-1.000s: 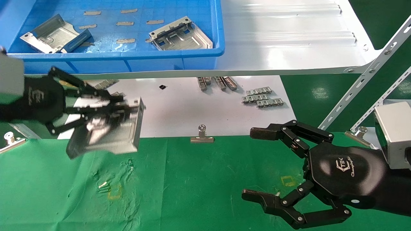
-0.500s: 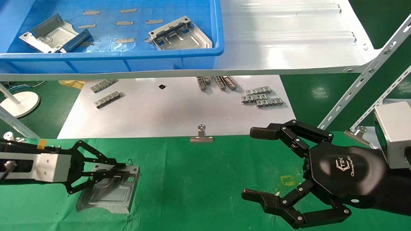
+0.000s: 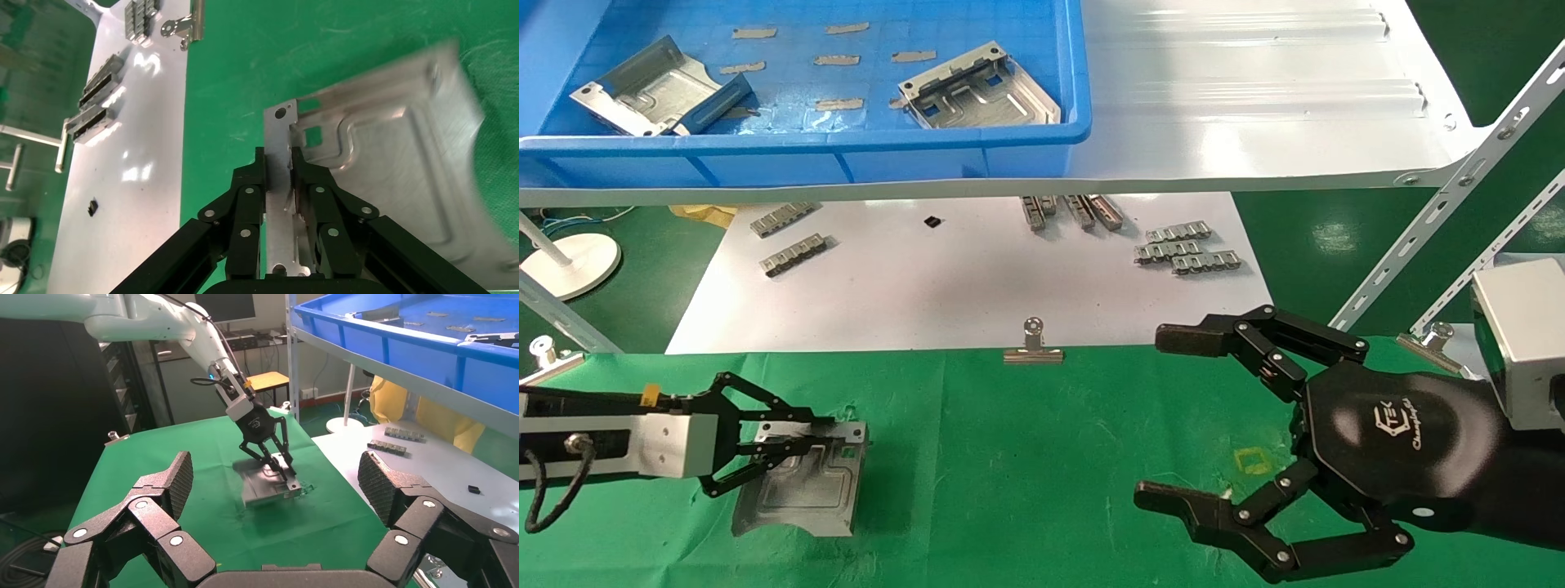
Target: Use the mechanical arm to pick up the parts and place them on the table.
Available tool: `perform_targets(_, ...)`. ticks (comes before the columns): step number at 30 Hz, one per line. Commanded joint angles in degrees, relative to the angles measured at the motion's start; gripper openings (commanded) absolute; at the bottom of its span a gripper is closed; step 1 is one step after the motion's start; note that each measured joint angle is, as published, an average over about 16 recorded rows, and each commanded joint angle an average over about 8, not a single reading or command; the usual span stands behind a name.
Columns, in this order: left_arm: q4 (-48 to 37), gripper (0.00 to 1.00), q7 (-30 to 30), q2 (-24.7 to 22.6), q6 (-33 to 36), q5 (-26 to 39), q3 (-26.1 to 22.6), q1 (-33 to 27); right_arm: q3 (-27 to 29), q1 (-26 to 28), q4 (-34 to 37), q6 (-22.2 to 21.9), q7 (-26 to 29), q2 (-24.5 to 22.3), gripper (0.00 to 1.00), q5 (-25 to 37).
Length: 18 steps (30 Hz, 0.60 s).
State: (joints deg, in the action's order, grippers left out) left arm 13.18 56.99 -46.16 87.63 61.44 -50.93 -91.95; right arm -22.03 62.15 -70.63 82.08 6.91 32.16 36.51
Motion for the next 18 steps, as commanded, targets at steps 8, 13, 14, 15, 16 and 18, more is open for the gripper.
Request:
perform_targets(8, -4.5, 1.00, -4.2, -1.2, 2.9, 0.0, -0.7, -1.2, 0.0, 0.0, 0.0, 0.0, 0.0, 0.0, 1.00, 0.0)
perform_targets(13, -5.5, 1.00, -12.9, -0.6, 3.6, -2.6, -0.1, -1.6, 0.0, 0.0, 0.0, 0.0, 0.0, 0.0, 1.00, 0.0)
perform_targets(14, -5.6, 1.00, -14.8, -0.4, 3.6, -3.4, 0.2, -1.5, 0.0, 0.0, 0.0, 0.0, 0.0, 0.0, 1.00, 0.0)
perform_targets(15, -5.7, 1.00, -16.6, -0.2, 3.6, -4.3, 0.5, -1.2, 0.0, 0.0, 0.0, 0.0, 0.0, 0.0, 1.00, 0.0)
perform_targets(16, -5.7, 1.00, -18.4, 0.0, 3.7, -5.3, 0.9, -0.9, 0.0, 0.0, 0.0, 0.0, 0.0, 0.0, 1.00, 0.0)
perform_targets(18, -5.7, 1.00, -21.2, 0.3, 3.7, -6.8, 1.5, -0.2, 0.0, 0.0, 0.0, 0.0, 0.0, 0.0, 1.00, 0.0)
